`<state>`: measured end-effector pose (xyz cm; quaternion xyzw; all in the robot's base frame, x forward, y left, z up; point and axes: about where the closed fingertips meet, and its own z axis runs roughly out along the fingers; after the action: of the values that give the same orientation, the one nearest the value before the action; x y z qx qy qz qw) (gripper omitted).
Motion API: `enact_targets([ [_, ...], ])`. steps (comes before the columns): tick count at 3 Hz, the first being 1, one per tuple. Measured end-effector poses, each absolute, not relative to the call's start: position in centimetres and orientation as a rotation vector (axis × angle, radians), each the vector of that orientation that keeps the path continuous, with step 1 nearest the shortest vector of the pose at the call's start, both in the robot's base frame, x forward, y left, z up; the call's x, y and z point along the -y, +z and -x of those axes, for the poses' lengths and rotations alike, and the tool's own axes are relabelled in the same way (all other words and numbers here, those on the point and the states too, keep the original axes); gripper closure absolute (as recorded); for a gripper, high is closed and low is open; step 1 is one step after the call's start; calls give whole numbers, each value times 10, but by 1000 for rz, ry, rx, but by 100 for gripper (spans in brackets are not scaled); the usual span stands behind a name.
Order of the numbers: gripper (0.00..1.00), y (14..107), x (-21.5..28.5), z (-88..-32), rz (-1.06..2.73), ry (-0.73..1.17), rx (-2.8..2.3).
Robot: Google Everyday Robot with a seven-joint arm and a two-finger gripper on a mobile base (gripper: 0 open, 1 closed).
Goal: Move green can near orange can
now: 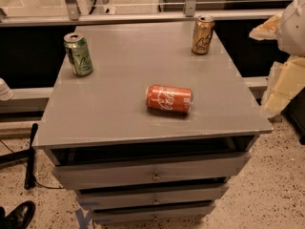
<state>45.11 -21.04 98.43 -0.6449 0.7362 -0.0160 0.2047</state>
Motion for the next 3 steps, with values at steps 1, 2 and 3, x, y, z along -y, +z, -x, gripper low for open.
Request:
enact_targets([
  [1, 0, 984, 210, -451, 1798, -45, -2053],
  [2, 0, 973, 185, -468, 1754, 24, -2007],
  [3, 0, 954, 133, -500, 1687, 149, -1916],
])
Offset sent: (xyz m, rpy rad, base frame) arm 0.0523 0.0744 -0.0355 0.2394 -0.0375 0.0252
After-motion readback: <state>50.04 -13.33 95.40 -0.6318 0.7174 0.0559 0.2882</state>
